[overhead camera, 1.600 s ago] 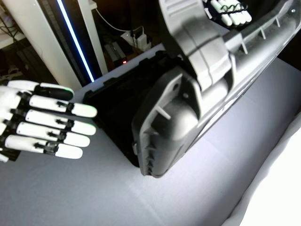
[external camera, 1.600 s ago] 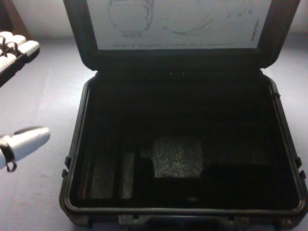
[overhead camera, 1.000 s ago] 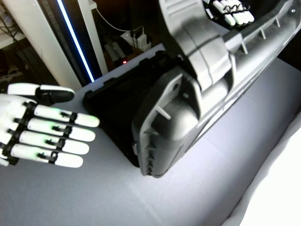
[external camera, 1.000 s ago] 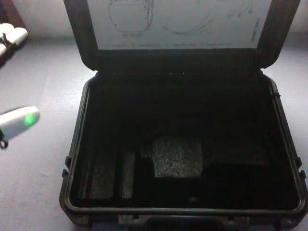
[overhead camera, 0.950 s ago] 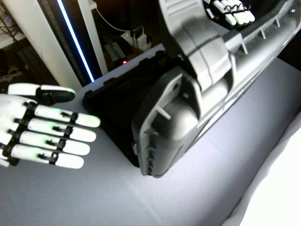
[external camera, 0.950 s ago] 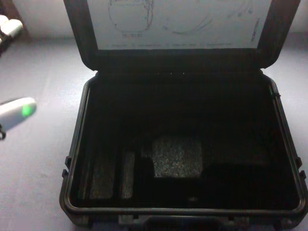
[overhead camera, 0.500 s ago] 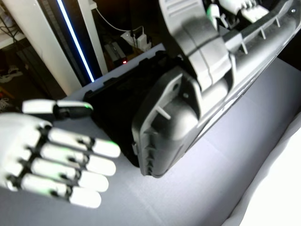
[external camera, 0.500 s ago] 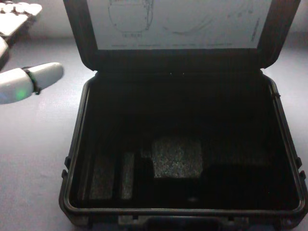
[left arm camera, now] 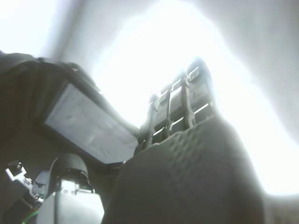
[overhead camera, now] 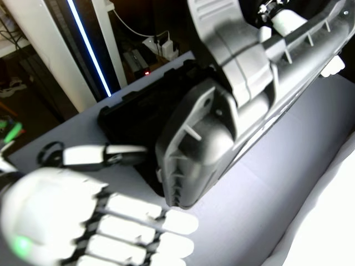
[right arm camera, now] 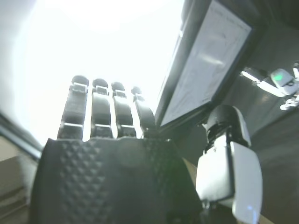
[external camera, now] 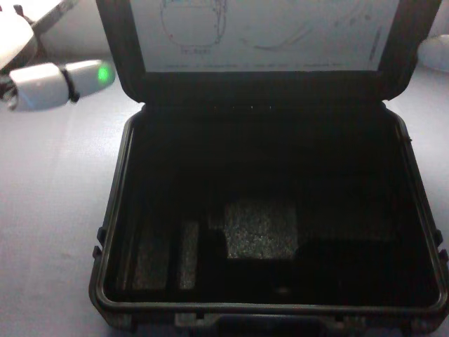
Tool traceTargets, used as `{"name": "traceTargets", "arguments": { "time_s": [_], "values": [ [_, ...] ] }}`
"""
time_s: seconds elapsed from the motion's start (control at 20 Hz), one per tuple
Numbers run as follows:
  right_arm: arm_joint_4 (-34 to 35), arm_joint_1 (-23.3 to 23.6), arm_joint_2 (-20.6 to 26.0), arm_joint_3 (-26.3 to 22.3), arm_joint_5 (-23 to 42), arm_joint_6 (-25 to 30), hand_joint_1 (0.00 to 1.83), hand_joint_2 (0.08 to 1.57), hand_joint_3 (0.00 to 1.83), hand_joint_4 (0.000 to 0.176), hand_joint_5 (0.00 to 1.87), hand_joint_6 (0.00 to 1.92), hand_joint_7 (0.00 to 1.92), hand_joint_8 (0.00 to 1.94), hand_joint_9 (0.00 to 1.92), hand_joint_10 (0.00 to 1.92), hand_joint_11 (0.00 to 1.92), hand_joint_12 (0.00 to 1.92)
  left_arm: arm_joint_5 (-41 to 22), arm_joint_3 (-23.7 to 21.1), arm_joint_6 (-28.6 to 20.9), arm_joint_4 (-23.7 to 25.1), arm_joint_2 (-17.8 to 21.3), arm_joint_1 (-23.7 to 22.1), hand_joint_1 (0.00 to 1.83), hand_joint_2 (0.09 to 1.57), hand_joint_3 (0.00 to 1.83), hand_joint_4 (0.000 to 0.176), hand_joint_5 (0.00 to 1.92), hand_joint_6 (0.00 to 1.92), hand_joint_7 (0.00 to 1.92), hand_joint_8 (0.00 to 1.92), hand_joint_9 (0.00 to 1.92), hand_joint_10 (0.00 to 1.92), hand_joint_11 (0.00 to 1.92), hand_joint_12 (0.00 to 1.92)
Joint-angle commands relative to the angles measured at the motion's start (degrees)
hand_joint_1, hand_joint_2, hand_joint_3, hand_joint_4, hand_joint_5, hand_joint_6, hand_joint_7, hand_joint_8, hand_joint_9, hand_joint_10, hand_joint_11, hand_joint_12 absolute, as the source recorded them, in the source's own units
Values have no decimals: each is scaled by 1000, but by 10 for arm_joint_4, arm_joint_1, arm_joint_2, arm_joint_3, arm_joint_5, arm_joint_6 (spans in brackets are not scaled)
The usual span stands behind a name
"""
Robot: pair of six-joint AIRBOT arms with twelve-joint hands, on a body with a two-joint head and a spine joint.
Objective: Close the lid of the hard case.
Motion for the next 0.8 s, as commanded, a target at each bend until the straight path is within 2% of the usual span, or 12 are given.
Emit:
{"name": "traceTargets", "arguments": {
  "time_s": [0.0, 0.15, 0.25, 0.35, 0.4, 0.45, 0.5, 0.55, 0.7, 0.75],
  "values": [
    [13, 10, 3, 7, 48, 2, 61, 1071, 0, 0, 37, 5, 12, 2, 0, 0, 0, 0, -41, 6, 0, 14, -5, -14, 0, 1078, 7, 0, 54, 16, 20, 6, 0, 0, 0, 0],
    [-10, 31, -1, 9, 29, 2, 100, 1069, 0, 0, 72, 13, 39, 9, 5, 1, 38, 16, 4, 29, 5, 43, -28, -62, 0, 1095, 12, 0, 54, 11, 26, 6, 0, 0, 0, 0],
    [-23, 37, -4, 10, 25, 2, 83, 1065, 0, 0, 46, 1, 29, 2, 17, 6, 40, 18, 31, 39, 5, 70, -41, -95, 0, 1075, 2, 7, 44, 5, 21, 3, 0, 0, 0, 0],
    [-30, 37, -5, 8, 25, 2, 91, 1069, 0, 0, 43, 0, 30, 2, 47, 16, 69, 31, 22, 29, 6, 75, -35, -85, 0, 1083, 5, 0, 41, 3, 28, 5, 0, 0, 0, 0],
    [-37, 37, -5, 4, 25, 2, 94, 1064, 0, 0, 38, 0, 22, 0, 35, 9, 73, 32, 6, 15, 5, 74, -22, -72, 0, 1064, 0, 14, 35, 0, 25, 4, 0, 0, 0, 0],
    [-41, 37, -2, -2, 27, 3, 70, 1082, 4, 0, 37, 0, 13, 0, 6, 1, 44, 20, -8, 2, 5, 73, -11, -61, 0, 1073, 1, 0, 35, 0, 17, 0, 0, 0, 0, 0],
    [-42, 37, 0, -6, 31, 5, 55, 1073, 0, 0, 33, 0, 2, 0, 0, 0, 10, 5, -17, -5, 5, 73, -6, -55, 0, 1065, 0, 6, 31, 0, 3, 0, 0, 0, 0, 0],
    [-42, 37, 2, -17, 43, 7, 82, 1074, 0, 0, 51, 7, 13, 4, 0, 0, 23, 11, -36, -21, 5, 75, 6, -41, 0, 1076, 2, 0, 29, 0, 2, 0, 0, 0, 0, 0],
    [-50, 21, 10, -43, 72, 13, 94, 1074, 0, 0, 33, 0, 15, 3, 0, 0, 40, 18, -79, -58, 5, 81, 35, -9, 0, 1067, 0, 0, 33, 1, 12, 4, 0, 0, 1, 0],
    [-50, 11, 16, -53, 85, 13, 97, 1066, 0, 0, 19, 0, 8, 0, 0, 0, 26, 11, -89, -67, 5, 81, 43, 3, 0, 1054, 0, 12, 26, 0, 15, 4, 4, 1, 43, 19]
  ]
}}
